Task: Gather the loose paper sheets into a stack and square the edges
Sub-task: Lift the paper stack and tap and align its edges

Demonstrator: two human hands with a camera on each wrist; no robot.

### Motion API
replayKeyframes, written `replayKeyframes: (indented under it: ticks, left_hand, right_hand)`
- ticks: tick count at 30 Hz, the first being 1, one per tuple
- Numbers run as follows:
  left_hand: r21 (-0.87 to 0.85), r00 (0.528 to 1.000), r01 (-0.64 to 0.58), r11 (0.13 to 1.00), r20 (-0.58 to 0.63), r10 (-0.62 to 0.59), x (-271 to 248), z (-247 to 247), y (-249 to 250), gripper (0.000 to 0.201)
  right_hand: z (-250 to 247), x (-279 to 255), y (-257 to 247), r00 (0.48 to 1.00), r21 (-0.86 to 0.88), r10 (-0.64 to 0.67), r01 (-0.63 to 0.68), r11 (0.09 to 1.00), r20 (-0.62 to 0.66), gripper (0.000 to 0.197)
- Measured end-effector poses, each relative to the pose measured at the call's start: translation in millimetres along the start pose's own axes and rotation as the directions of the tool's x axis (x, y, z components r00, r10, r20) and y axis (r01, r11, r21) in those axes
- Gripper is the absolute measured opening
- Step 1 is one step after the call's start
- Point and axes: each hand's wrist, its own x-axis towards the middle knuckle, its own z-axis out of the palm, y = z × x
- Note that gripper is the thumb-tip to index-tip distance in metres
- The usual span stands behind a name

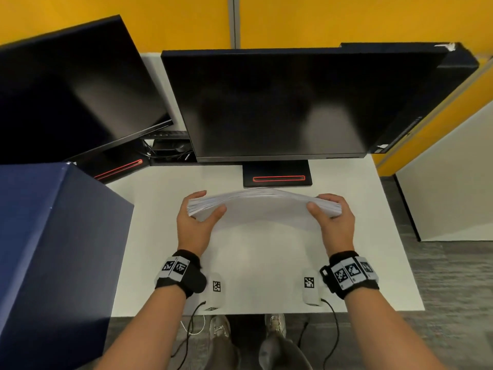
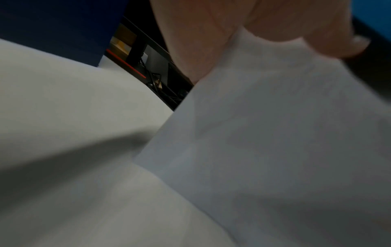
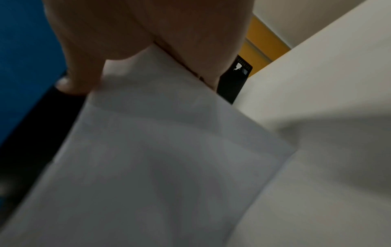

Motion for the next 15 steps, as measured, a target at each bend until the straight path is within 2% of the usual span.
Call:
replayKeyframes:
  ticks: [2,3,6,8,10,11,13,14,15]
  left_hand:
    - [-0.079,0.998,0.002,0.997,-0.067,-0.008,-2.5,5.0,7.6,0.012]
    - [-0.115,0.994,0.011,0.993,-0.106,-0.024,-2.8,7.5,11.6,0.008]
    - [-0.168,0.981,0.064,0.984,-0.17,-0.093,2.3,13.0,16.5,0.015]
    - [-0.165,0.98,0.053,0.985,-0.18,-0.083,7.0,12.3,17.2,0.013]
    - [-0.149,0.988,0.03,0.988,-0.146,-0.052,10.5,8.4,15.2,0.024]
    - [-0.135,0.996,0.012,0.991,-0.091,-0.025,12.0,4.6,12.3,0.034]
    - [-0.049,0.997,-0.004,0.999,0.081,0.008,16.9,-5.3,2.1,0.06]
    - [0.022,0.989,-0.008,1.0,0.15,0.005,19.5,-9.2,-1.9,0.066]
    - [0.107,0.984,-0.01,0.994,0.176,-0.009,21.9,-11.2,-4.7,0.063]
  right_hand:
    - [5.6,-1.1,-6.7,0.998,0.074,0.019,-0.014,0.997,-0.067,0.023]
    - [7.7,-0.7,-9.4,0.994,0.092,0.036,-0.027,0.995,-0.102,0.024]
    - [11.7,4.9,-11.8,0.985,0.065,0.042,-0.032,0.997,-0.169,0.017]
    - [12.2,7.9,-11.6,0.984,0.067,0.008,0.004,0.998,-0.176,0.009]
    - [8.3,10.2,-10.2,0.986,0.101,-0.008,0.025,0.995,-0.166,0.015]
    - [3.8,11.1,-8.8,0.993,0.118,-0.004,0.018,0.993,-0.117,0.021]
    - [-9.2,15.6,-0.8,0.997,0.073,-0.024,0.018,0.997,0.078,0.042]
    - [-16.3,18.0,3.5,0.983,0.026,-0.025,0.021,0.999,0.182,0.053]
    - [-21.4,20.3,6.4,0.966,-0.026,-0.011,0.019,0.999,0.259,0.062]
